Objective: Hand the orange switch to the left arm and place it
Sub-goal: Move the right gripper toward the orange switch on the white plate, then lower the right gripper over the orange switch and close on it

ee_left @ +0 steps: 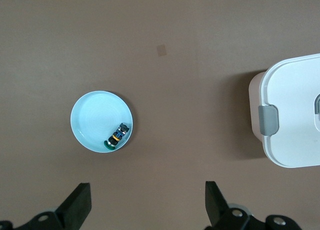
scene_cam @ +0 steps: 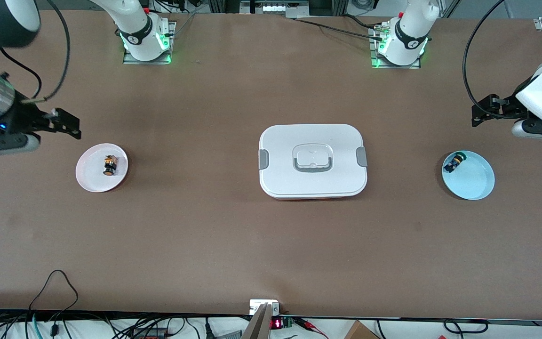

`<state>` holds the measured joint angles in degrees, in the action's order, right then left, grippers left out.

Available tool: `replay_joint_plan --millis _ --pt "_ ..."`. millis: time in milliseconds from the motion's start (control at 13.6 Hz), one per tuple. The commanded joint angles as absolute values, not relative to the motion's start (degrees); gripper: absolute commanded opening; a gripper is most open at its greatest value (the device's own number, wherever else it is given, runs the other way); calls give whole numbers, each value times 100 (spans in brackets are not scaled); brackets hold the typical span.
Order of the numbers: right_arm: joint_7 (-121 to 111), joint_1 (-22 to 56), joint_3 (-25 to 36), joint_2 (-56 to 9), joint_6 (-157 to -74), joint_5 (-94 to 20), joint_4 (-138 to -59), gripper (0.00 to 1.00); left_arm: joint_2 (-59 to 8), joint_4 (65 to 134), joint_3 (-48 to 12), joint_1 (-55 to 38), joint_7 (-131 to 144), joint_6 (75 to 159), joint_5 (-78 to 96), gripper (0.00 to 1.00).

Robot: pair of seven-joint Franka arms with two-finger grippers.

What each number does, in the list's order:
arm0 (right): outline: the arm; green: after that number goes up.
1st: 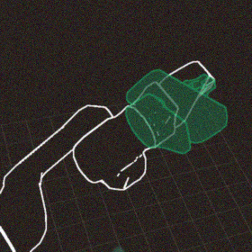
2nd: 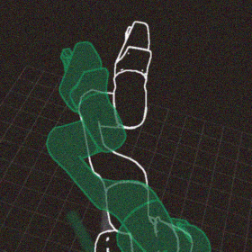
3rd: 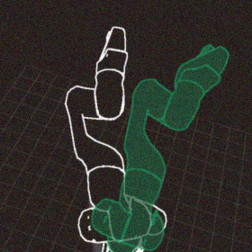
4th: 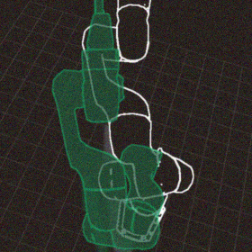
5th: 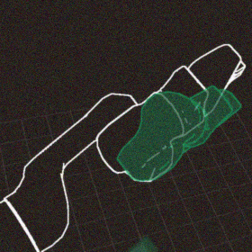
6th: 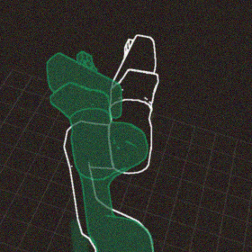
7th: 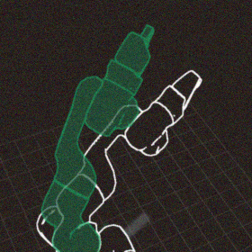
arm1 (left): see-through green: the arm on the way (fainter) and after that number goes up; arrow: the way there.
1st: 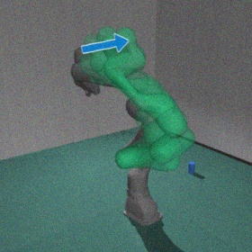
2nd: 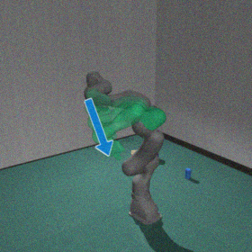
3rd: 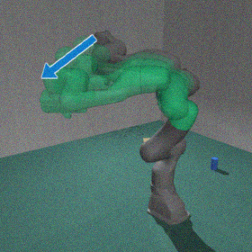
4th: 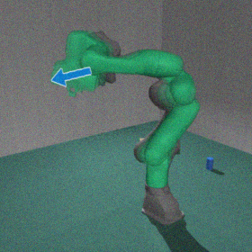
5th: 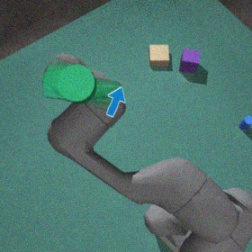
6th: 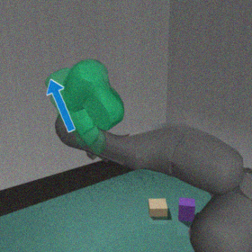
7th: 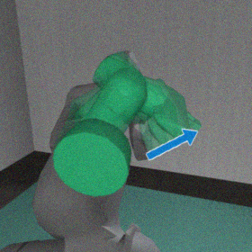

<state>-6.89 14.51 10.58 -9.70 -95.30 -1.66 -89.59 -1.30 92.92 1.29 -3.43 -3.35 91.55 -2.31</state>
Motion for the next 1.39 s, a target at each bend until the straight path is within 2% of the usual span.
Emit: replay_joint_plan --millis 0,147,440,587,880,1320 --pt "-1133 1774 1063 -1239 -9474 -237 -9077 100 -123 9193 132 -369 -255 9044 -185 100" --pt "-1186 1889 1063 -1231 -9859 -220 -9517 100 -114 9193 132 -369 -264 9044 -185 100" --pt "-3135 1872 1072 -1161 -10351 -193 -10604 100 -114 9193 132 -369 -272 8983 -185 100" --pt "-3758 1828 1098 -1073 -11080 -185 -11273 100 -114 9193 132 -369 -264 8974 -185 100" --pt "-5146 1486 1107 -1177 -12187 -185 -12039 100 -114 9193 132 -360 -272 8965 -185 100" --pt "-8460 1117 1107 -1977 -13622 -18 -12059 100 -106 9193 141 -343 -281 8877 -176 100"
